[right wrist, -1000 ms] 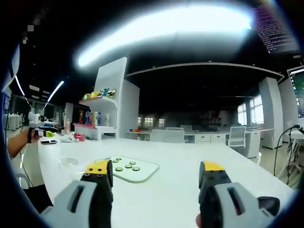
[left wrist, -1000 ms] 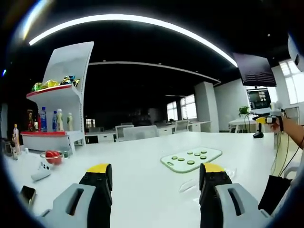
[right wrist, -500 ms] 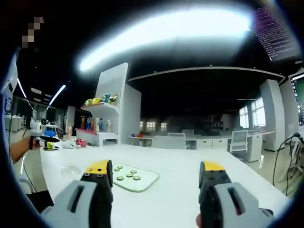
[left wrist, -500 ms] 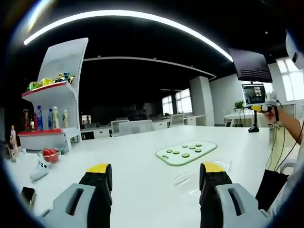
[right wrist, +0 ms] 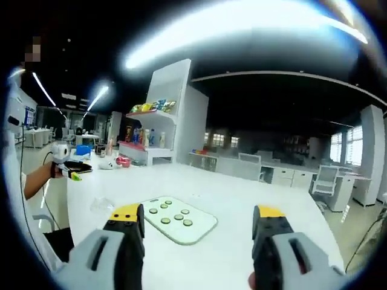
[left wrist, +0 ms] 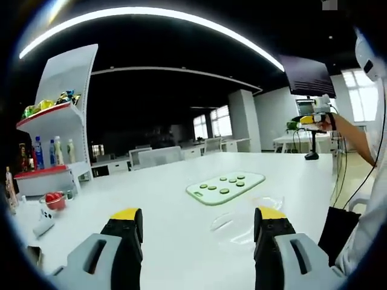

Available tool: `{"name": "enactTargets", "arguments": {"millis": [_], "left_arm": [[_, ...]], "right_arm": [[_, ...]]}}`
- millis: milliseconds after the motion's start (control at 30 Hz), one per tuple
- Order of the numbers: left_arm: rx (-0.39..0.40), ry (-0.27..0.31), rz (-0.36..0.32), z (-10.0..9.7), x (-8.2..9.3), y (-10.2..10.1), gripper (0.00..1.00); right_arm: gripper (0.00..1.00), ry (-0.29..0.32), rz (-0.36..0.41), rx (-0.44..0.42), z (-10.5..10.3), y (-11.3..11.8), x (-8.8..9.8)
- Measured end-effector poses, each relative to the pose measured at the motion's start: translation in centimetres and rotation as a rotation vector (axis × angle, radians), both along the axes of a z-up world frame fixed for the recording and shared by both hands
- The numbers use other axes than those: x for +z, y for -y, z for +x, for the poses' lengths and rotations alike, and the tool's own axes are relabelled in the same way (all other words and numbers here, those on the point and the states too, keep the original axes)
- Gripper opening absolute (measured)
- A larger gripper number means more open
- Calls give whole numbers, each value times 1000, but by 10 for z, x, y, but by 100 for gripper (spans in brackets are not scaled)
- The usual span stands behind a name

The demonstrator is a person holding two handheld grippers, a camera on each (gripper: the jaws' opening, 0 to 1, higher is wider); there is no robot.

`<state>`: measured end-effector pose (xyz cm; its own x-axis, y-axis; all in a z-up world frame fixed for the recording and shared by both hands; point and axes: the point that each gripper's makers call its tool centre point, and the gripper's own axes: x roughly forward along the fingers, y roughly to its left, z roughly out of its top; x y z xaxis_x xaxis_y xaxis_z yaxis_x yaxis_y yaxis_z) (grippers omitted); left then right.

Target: Open the petri dish lid, add cucumber slices into the petri dish, and close the lid

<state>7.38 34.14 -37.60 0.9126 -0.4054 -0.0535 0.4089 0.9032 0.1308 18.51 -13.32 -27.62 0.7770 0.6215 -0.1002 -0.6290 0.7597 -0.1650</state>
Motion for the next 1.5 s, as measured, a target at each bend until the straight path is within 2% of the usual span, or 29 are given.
{"name": "enactTargets", "arguments": {"millis": [167,333,500,733,800,933,1133,1267,1500], "left_arm": [[3,1,11,0,-1,1,75],[-3,0,13,-2,-1,4,75],[8,8,15,-2,-1,2,75],[1,2,13,-3,-5,5,75],[-3,2,7,-4,-6,8,75],[-10,-1,3,-5,-7,12,75],[-25,0,-4,-5,-7,20,75],[-31,2,-5,-5,-6,23,75],[-38,-3,1,-7,-6,23,75]], "right_arm": [[71,-45,-107,40,20,-18,-4],[70,-87,-179,83,41,-41,-12],[70,-117,-205,106,63,-62,-22],[70,-160,-250,139,80,-87,-40],[70,-171,-265,142,98,-86,-45],[70,-191,-289,155,97,-103,-56],[69,-212,-314,155,117,-120,-75],[68,-238,-323,166,124,-130,-90],[66,-270,-355,162,142,-137,-115]]}}
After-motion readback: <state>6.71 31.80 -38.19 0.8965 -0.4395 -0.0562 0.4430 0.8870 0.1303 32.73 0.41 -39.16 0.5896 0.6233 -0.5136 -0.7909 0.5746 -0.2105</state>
